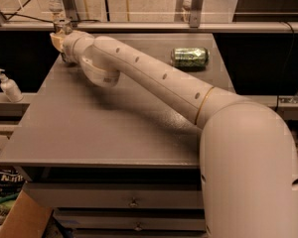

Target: Move redbull can near rxbar chocolate

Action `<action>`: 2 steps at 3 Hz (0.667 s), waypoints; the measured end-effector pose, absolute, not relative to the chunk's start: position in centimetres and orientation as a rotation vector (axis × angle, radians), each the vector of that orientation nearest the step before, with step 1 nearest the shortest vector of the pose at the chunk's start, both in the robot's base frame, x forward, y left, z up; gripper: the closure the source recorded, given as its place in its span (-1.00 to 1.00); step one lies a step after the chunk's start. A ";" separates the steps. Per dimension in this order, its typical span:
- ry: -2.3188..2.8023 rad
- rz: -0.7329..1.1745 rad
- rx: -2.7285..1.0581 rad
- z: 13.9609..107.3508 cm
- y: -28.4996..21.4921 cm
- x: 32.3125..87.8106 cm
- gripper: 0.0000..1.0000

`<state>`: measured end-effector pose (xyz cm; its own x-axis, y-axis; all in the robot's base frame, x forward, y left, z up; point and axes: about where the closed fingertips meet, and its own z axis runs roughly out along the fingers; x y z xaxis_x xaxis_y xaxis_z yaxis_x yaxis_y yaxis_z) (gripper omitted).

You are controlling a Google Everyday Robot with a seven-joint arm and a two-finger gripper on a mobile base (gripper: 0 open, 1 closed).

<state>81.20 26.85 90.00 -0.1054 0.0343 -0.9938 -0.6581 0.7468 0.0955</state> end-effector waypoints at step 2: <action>1.554 0.589 -0.524 89.4 27.5 81.1 0.19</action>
Offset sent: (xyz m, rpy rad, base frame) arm -0.0044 0.0051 -0.0127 -0.0327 -0.0681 -0.0332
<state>81.09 27.46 89.44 -0.0651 0.0188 -0.9977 -0.6469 0.7604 0.0565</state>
